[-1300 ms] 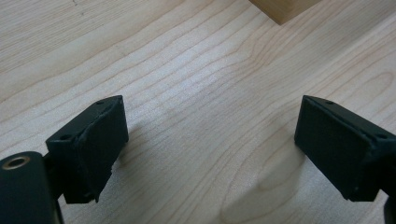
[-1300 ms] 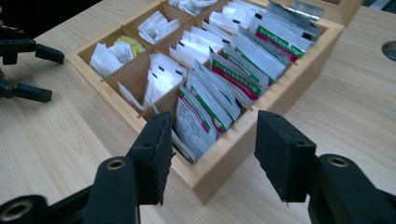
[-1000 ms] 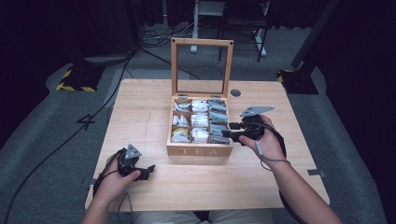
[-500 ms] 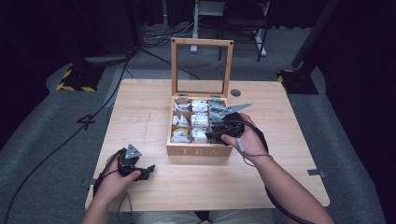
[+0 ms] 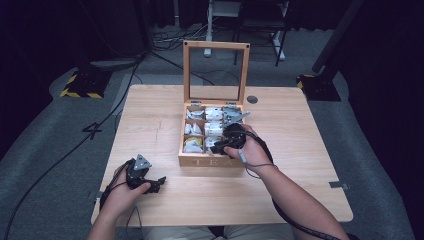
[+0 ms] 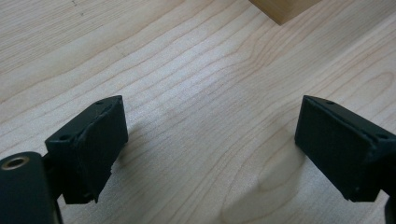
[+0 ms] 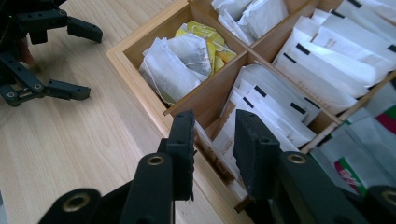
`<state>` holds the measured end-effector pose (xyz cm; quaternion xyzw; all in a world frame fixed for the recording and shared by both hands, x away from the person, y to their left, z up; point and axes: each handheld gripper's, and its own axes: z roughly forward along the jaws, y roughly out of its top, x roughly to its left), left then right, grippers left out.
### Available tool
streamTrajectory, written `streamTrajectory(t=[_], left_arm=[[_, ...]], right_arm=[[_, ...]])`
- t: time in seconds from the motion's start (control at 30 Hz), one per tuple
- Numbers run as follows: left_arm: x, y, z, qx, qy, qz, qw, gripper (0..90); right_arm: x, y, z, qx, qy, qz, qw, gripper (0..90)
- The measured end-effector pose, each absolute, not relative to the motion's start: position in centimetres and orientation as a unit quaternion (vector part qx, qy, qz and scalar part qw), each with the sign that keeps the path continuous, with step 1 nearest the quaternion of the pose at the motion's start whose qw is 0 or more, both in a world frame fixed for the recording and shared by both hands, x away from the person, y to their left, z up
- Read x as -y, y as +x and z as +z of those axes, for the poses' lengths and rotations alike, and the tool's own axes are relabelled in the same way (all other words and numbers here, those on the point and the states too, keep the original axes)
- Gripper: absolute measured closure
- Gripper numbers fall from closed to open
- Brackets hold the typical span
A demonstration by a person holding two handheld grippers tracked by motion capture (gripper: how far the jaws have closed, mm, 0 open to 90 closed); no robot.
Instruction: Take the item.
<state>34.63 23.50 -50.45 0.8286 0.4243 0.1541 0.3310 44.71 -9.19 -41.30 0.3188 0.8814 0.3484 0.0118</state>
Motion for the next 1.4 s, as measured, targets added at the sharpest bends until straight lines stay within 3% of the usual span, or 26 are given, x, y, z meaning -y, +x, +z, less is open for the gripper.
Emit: streamTrajectory(t=[0.13,0.53,0.87,1.03,1.4], left_arm=[[-23.5,34.7,-50.4,-0.422,0.829,0.157,0.33,10.1],[-23.5,34.6,-50.4,-0.424,0.828,0.158,0.33,10.1],[-23.5,34.6,-50.5,-0.426,0.828,0.156,0.331,10.1],[-23.5,34.7,-50.4,-0.423,0.828,0.158,0.331,10.1],[-23.5,34.6,-50.4,-0.423,0.828,0.158,0.331,10.1]], right_arm=[[8.8,45.3,-41.8,-0.885,0.326,0.331,0.015,76.1],[7.6,46.4,-42.9,-0.895,0.333,0.297,0.003,74.5],[7.1,46.8,-43.4,-0.905,0.325,0.273,-0.017,84.6],[7.2,46.6,-43.2,-0.908,0.317,0.275,-0.008,89.7],[7.7,46.1,-41.0,-0.902,0.3,0.31,0.027,90.0]])
